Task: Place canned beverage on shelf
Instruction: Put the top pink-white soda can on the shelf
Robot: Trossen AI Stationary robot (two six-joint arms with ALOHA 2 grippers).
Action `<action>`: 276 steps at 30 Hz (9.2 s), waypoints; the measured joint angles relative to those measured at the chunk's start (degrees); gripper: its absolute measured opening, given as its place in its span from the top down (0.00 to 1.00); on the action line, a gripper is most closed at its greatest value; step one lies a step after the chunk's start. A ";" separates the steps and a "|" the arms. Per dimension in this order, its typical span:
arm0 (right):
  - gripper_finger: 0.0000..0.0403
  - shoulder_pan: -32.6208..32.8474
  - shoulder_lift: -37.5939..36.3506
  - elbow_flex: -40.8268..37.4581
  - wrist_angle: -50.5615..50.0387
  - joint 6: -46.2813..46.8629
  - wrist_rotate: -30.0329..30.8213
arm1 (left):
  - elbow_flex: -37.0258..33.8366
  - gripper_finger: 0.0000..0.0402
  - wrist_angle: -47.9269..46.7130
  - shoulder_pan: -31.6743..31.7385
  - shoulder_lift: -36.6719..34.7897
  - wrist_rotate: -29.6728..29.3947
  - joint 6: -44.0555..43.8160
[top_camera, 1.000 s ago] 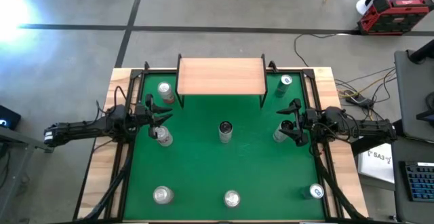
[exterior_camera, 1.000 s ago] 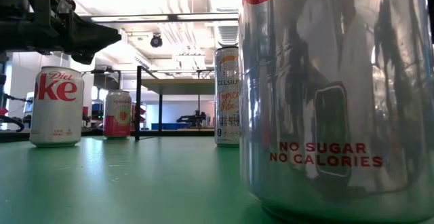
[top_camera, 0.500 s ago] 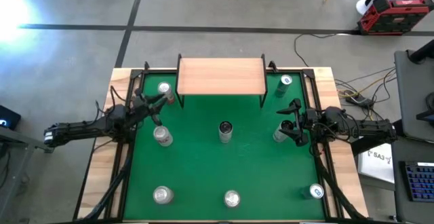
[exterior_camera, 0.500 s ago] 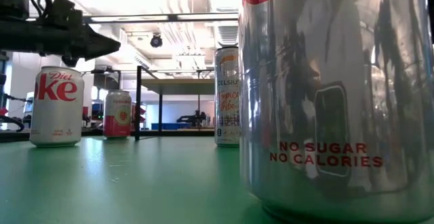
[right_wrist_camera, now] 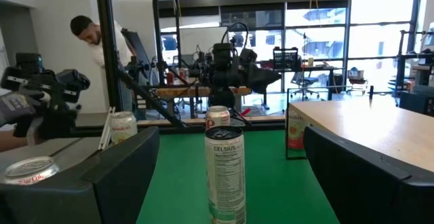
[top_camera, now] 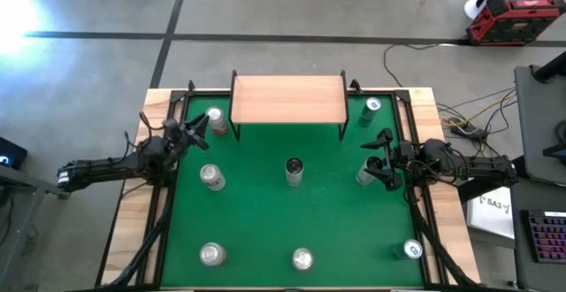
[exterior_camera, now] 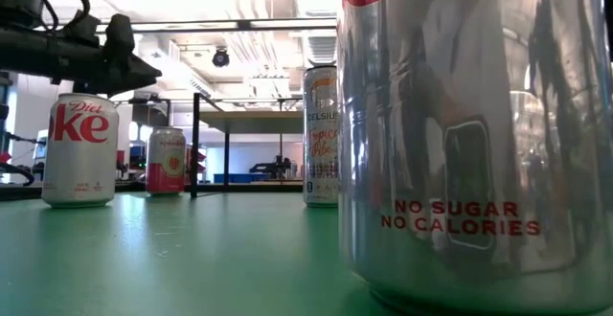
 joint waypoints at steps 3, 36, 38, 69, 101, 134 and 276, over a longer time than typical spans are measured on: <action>0.11 0.02 0.00 -0.02 -0.02 0.00 0.02 | 0.04 0.78 -2.83 0.01 0.09 -5.49 -8.16; 0.11 0.01 -0.01 -0.02 0.00 0.00 0.02 | 48.15 0.78 -76.65 2.87 39.48 9.27 -65.00; 0.11 0.00 0.00 -0.02 -0.01 0.00 0.00 | 52.21 0.78 -79.82 4.08 43.30 12.29 -67.35; 0.11 0.00 -0.01 -0.02 -0.01 0.00 0.01 | 73.04 0.67 -87.95 31.60 70.65 35.53 -64.70; 0.11 0.00 -0.01 -0.02 -0.02 0.00 0.01 | 72.87 0.07 -85.95 42.37 80.48 48.95 -56.29; 0.11 0.00 0.00 0.00 -0.37 0.00 0.01 | 64.16 0.13 -78.77 42.38 83.87 51.46 -57.66; 0.11 0.00 -0.02 0.00 -0.65 0.00 0.00 | 126.50 0.18 -104.09 26.17 104.88 40.56 -17.79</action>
